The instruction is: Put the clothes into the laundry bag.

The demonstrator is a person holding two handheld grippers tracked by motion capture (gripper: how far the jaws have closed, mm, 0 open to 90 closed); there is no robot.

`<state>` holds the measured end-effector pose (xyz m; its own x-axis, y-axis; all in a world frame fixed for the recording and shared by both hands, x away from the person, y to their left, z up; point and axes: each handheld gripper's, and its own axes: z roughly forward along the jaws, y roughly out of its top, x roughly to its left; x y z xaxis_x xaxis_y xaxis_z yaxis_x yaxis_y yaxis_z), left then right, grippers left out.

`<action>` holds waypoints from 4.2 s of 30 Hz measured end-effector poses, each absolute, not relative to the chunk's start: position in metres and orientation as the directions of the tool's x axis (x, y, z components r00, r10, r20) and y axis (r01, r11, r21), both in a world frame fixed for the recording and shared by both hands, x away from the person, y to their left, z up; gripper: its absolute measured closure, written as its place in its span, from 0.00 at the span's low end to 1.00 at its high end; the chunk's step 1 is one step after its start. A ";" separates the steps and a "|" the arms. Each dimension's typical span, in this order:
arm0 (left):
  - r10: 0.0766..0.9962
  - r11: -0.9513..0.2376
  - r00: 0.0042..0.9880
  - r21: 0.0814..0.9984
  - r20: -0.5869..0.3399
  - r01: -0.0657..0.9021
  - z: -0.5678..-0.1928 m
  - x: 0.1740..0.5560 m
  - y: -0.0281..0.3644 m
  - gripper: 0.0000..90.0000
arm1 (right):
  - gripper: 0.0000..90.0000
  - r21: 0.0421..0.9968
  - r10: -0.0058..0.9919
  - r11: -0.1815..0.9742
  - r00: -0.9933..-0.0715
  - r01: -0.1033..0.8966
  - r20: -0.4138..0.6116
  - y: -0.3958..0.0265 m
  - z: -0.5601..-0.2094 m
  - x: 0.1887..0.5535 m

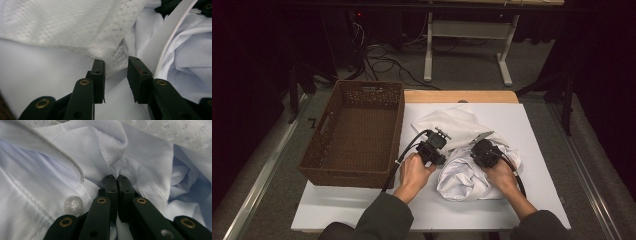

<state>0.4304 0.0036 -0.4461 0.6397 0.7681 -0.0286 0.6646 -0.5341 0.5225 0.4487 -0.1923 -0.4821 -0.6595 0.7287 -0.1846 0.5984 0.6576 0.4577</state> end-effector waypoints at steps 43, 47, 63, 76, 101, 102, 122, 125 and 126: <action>0.697 -0.546 0.706 0.543 -0.129 0.638 -0.433 0.439 -0.005 0.59 | 0.99 0.490 0.729 0.629 -0.676 0.603 -0.104 -0.200 -0.486 0.446; 0.698 -0.547 0.707 0.549 -0.119 0.632 -0.426 0.433 -0.002 0.59 | 0.99 0.490 0.727 0.629 -0.679 0.603 -0.099 -0.201 -0.486 0.446; 0.773 -0.528 0.634 0.533 -0.022 0.661 -0.469 0.472 -0.020 0.65 | 0.99 0.499 0.725 0.632 -0.680 0.593 -0.111 -0.201 -0.487 0.445; 0.782 -0.545 0.622 0.444 -0.038 0.711 -0.489 0.478 -0.028 0.58 | 0.98 0.521 0.739 0.608 -0.666 0.599 -0.096 -0.202 -0.489 0.443; 0.730 -0.603 0.683 0.445 -0.027 0.662 -0.486 0.472 -0.030 0.94 | 0.98 0.518 0.750 0.601 -0.654 0.609 -0.101 -0.199 -0.490 0.443; 0.727 -0.604 0.686 0.449 -0.028 0.659 -0.484 0.471 -0.030 0.94 | 0.98 0.517 0.751 0.601 -0.652 0.610 -0.103 -0.199 -0.490 0.443; 0.717 -0.549 0.692 0.540 -0.089 0.638 -0.464 0.448 -0.013 0.95 | 0.84 0.481 0.769 0.589 -0.633 0.649 -0.088 -0.188 -0.482 0.447; 0.717 -0.539 0.691 0.557 -0.090 0.632 -0.460 0.443 -0.011 0.95 | 0.97 0.485 0.758 0.622 -0.629 0.615 -0.174 -0.186 -0.482 0.446; 0.717 -0.535 0.691 0.564 -0.090 0.629 -0.458 0.442 -0.009 0.95 | 0.98 0.490 0.759 0.624 -0.622 0.608 -0.194 -0.186 -0.481 0.447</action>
<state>0.4417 -0.0089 -0.4582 0.6909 0.7174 -0.0897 0.6290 -0.5353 0.5638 0.4467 -0.1860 -0.4808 -0.6219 0.7586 -0.1943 0.6084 0.6242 0.4901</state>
